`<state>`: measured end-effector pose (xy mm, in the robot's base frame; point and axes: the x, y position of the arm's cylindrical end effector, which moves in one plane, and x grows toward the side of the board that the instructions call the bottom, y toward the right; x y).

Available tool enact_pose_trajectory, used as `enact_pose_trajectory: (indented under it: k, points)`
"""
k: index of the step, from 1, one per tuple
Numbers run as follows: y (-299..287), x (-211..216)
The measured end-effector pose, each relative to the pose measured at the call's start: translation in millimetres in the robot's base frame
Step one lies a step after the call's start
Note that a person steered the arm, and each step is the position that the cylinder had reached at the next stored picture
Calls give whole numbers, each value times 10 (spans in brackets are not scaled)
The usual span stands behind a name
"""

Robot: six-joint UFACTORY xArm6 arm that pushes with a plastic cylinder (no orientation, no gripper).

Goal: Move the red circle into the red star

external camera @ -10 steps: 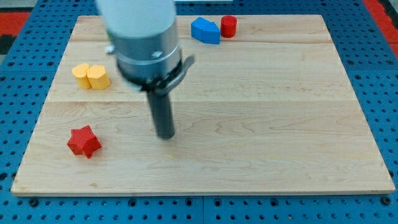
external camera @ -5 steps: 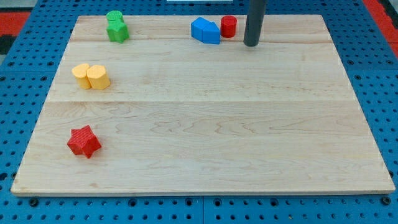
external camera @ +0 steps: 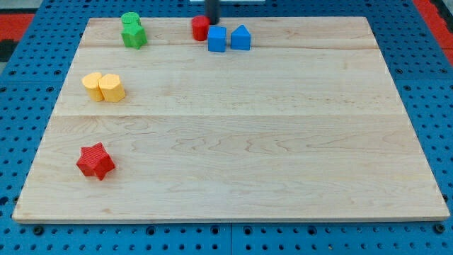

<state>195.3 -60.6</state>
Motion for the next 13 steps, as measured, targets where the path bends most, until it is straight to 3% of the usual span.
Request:
enact_pose_trajectory:
  k: [1, 3, 4, 5, 7, 8, 11, 13]
  points:
    - [-304, -35]
    - [-207, 219]
    - [-416, 771]
    - [-371, 966]
    - [-419, 1897]
    - [-407, 1847]
    - [-407, 2735]
    - [-779, 2917]
